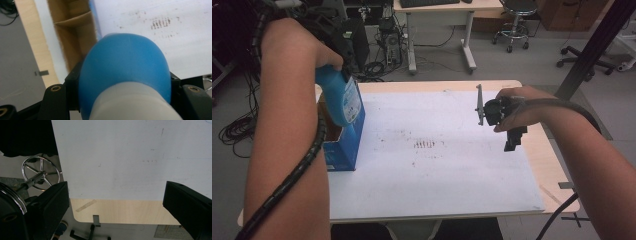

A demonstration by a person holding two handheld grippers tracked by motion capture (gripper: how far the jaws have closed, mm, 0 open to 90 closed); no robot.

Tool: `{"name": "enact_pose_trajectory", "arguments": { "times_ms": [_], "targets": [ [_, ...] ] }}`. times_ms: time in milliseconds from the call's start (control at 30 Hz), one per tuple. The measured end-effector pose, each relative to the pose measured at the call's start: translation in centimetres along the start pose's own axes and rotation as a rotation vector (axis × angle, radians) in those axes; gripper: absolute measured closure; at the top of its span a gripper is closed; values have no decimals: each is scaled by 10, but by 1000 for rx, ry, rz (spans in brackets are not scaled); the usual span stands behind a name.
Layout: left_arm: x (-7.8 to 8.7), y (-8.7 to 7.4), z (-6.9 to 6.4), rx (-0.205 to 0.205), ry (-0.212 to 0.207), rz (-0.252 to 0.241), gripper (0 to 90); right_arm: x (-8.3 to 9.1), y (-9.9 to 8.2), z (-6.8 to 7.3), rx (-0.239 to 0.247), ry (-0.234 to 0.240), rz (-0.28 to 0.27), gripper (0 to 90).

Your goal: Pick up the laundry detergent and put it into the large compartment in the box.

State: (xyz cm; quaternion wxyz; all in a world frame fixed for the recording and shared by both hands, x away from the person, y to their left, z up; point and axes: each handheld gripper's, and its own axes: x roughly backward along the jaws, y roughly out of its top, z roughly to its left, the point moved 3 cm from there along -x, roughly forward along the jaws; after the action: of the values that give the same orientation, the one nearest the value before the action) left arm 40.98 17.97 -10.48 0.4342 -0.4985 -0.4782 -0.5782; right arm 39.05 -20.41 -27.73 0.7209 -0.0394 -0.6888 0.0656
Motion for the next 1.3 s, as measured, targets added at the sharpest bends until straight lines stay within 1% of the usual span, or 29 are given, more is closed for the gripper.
{"name": "enact_pose_trajectory", "arguments": {
  "times_ms": [167, 200, 233, 267, 367, 433, 467, 567, 700, 800, 1000, 1133, 1300],
  "targets": [
    [1, -1, 15, 50, 0, -8, 386, -1, 2, -1, -1, 4, 4, 67],
    [1, -1, 15, 50, 0, -8, 386, -1, 2, -2, 0, 4, 6, 67],
    [2, -1, 20, 62, 2, -12, 386, -1, 2, -2, -1, 2, 8, 67],
    [2, -1, 20, 62, 2, -12, 386, -1, 3, -2, -1, 2, 7, 67],
    [5, -1, 28, 85, 10, -16, 386, -1, 3, -3, -1, 4, 8, 67],
    [7, -1, 33, 96, 14, -20, 386, -2, 4, -4, -1, 6, 6, 67],
    [7, -1, 33, 96, 14, -20, 386, -2, 4, -4, -1, 6, 6, 67],
    [10, -1, 41, 112, 15, -29, 386, -2, 5, -5, 0, 7, 6, 67],
    [8, 0, 46, 122, 24, -28, 386, -1, 5, -5, -4, 7, 8, 67],
    [2, 1, 51, 127, 23, -22, 386, -1, 5, -5, 0, 5, 7, 67],
    [-6, 1, 54, 132, 21, -25, 386, -2, 3, -5, -6, 7, 11, 68],
    [-15, 1, 59, 133, 24, -22, 386, -2, 2, -5, -5, 7, 8, 68],
    [-25, 0, 63, 140, 18, -22, 387, -4, 1, -5, -6, 8, 7, 68]
  ]
}}
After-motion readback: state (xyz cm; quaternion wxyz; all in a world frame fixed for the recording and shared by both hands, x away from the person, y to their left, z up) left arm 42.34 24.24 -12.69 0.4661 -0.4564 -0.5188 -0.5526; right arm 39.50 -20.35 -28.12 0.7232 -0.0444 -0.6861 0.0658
